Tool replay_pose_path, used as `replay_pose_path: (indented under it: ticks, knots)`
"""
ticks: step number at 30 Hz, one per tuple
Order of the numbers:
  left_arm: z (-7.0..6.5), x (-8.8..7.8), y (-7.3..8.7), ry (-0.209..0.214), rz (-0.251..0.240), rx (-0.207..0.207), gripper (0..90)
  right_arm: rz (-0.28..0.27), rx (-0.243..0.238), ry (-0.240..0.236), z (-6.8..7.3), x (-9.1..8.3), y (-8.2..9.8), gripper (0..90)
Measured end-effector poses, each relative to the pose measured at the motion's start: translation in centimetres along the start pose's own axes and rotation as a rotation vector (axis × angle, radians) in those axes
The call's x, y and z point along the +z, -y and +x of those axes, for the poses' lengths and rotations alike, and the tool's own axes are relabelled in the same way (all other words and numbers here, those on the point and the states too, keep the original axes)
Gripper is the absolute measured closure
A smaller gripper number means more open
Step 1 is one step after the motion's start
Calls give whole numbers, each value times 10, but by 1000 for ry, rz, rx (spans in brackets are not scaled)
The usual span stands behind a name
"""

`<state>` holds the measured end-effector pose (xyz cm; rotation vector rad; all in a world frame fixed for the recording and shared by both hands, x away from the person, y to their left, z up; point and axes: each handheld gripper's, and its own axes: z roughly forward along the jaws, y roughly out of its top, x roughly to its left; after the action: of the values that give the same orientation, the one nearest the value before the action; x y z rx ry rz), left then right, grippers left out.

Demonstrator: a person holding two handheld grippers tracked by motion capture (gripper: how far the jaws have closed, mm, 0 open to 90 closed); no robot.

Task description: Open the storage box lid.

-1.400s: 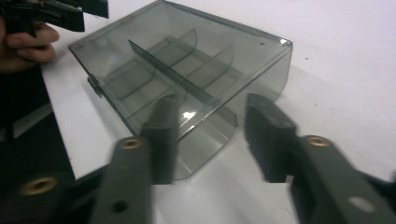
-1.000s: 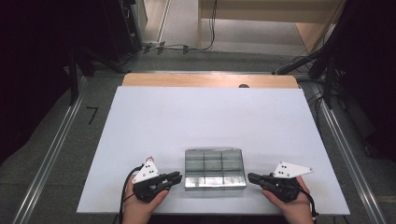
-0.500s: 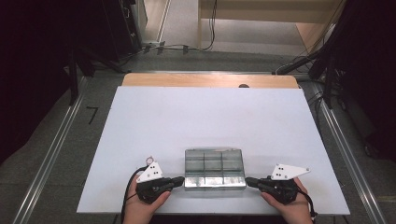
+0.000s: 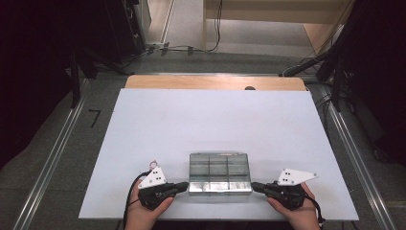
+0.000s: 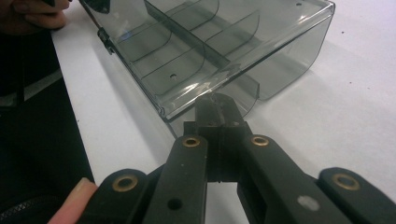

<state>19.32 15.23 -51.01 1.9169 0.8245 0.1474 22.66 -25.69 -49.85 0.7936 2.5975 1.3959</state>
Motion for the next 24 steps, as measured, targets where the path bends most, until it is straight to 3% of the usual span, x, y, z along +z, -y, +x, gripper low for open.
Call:
replay_pose_path:
  ticks: [18,24]
  knots:
    - [3,-2,1,17,-15,-23,891,11,-14,9,3,1,-1,884]
    - [3,-2,2,41,-19,-17,891,13,-17,18,3,1,-1,885]
